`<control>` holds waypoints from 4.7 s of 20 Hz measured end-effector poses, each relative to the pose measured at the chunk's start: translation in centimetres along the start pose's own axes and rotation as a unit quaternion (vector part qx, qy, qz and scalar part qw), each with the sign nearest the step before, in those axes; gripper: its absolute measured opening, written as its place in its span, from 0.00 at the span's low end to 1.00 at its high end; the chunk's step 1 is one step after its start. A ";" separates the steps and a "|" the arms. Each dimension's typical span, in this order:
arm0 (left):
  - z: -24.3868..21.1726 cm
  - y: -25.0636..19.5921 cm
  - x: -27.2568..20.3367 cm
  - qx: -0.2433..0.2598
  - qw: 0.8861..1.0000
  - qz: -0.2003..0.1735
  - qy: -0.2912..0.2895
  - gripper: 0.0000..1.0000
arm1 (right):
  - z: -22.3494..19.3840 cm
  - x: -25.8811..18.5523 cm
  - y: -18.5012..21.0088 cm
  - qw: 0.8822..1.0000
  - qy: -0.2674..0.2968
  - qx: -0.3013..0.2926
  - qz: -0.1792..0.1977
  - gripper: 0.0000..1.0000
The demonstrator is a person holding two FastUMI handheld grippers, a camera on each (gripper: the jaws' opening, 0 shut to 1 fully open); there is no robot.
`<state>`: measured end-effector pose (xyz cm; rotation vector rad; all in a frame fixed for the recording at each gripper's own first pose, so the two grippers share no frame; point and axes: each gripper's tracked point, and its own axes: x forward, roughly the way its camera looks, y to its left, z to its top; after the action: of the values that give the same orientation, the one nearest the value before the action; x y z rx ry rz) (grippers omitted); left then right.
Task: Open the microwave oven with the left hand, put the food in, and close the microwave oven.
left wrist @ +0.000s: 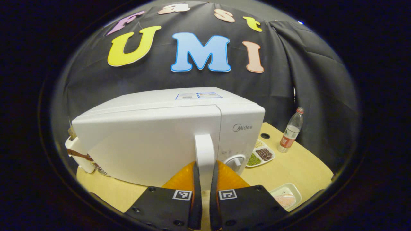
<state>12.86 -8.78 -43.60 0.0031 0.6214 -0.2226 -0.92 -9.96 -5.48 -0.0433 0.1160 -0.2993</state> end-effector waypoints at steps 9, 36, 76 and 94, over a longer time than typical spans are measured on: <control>-0.1 0.0 0.3 0.002 1.000 -0.007 0.007 0.12 | -1.2 1.0 1.0 1.000 0.017 0.004 0.012 0.95; -8.2 5.8 -19.4 0.076 0.989 -0.123 0.028 0.10 | -5.9 -0.5 10.0 0.994 0.061 0.006 0.088 0.95; -13.5 29.3 -35.4 0.090 0.994 -0.045 0.028 0.96 | -41.8 1.9 7.6 0.871 0.456 -0.108 0.148 0.96; 7.7 20.2 -38.7 -0.035 0.982 0.047 -0.182 0.96 | -33.2 1.6 10.7 0.897 0.367 -0.157 0.189 0.63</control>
<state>-9.13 18.38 -16.27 -0.0747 0.2631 -0.1044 -0.23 -1.04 -39.26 -0.2260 0.9176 0.1115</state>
